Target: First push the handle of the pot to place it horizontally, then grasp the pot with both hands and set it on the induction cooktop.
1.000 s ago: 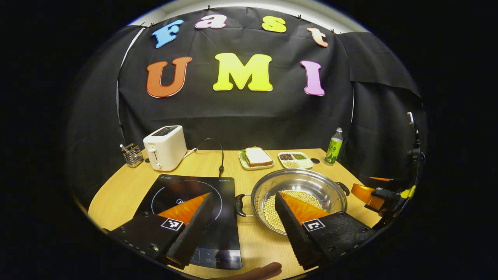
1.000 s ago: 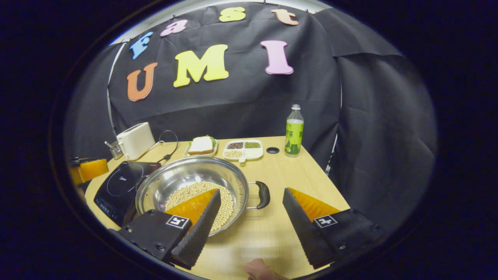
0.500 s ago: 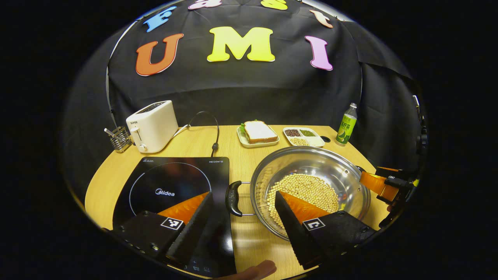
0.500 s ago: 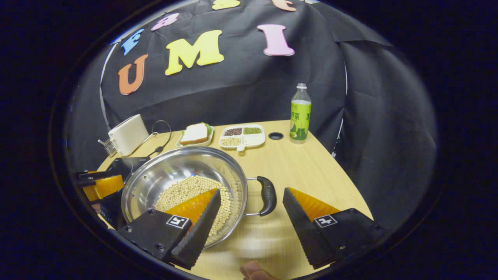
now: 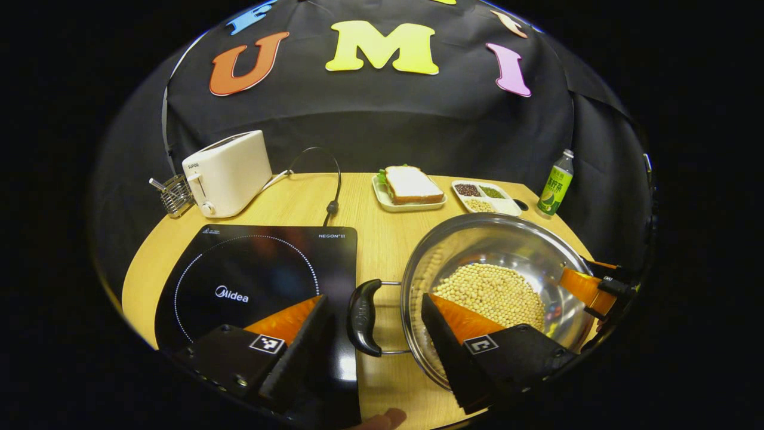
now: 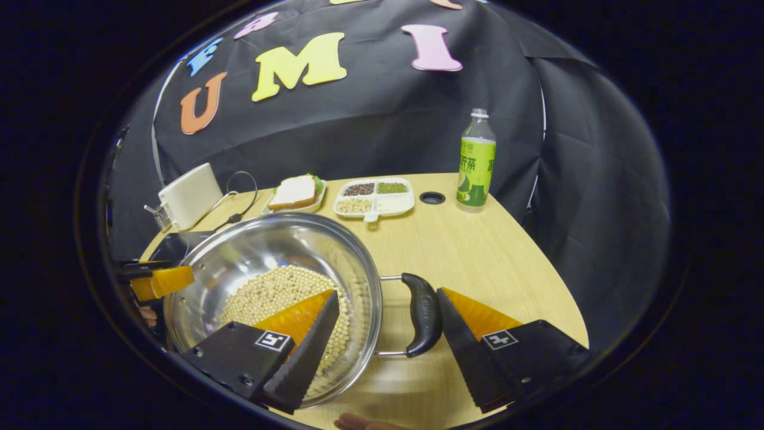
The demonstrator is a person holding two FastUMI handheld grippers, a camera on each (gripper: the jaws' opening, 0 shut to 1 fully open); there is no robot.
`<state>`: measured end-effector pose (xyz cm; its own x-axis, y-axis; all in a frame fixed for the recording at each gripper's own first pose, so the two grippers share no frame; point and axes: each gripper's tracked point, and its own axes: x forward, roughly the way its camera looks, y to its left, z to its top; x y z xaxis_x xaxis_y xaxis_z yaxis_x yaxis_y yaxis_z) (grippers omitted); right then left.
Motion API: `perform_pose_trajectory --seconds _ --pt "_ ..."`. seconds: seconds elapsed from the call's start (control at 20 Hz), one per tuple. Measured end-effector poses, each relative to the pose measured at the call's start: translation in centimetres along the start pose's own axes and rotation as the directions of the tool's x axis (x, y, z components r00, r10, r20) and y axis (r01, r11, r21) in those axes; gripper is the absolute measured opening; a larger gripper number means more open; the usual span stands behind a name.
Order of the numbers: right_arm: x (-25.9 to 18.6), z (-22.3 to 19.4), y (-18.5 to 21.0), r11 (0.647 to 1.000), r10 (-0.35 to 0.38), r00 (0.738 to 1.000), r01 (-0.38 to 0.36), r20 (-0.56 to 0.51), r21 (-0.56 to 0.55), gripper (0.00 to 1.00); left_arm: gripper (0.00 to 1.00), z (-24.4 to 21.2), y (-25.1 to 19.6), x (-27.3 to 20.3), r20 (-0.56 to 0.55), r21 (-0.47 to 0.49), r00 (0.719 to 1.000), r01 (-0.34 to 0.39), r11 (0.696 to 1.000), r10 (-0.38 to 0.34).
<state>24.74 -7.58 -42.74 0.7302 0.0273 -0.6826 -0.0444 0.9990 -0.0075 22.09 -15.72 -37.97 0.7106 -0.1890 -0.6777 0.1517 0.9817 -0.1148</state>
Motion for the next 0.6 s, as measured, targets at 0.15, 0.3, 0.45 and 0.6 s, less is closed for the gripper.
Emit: perform_pose_trajectory --seconds 0.15,0.3,0.45,0.6 --pt "0.4 -0.7 0.4 1.0 0.017 1.0 -0.017 -0.026 0.026 0.98 0.7 -0.2 -0.6 0.2 0.004 -0.004 1.0 0.013 1.0 -0.013" --pt "0.8 -0.7 -0.8 0.999 -0.019 1.0 0.019 -0.01 0.034 0.88 0.77 -0.1 -0.4 0.1 0.006 -0.002 1.0 0.004 1.0 -0.004" --pt "0.6 -0.6 -0.7 0.997 -0.015 1.0 0.014 0.012 0.079 0.72 0.6 -0.2 -0.4 0.3 0.008 -0.008 1.0 0.005 1.0 -0.005" --pt "0.1 -1.1 -0.9 0.995 -0.019 1.0 0.02 -0.002 0.102 0.69 0.58 -0.1 -0.6 0.0 0.009 0.003 1.0 0.007 1.0 -0.007"
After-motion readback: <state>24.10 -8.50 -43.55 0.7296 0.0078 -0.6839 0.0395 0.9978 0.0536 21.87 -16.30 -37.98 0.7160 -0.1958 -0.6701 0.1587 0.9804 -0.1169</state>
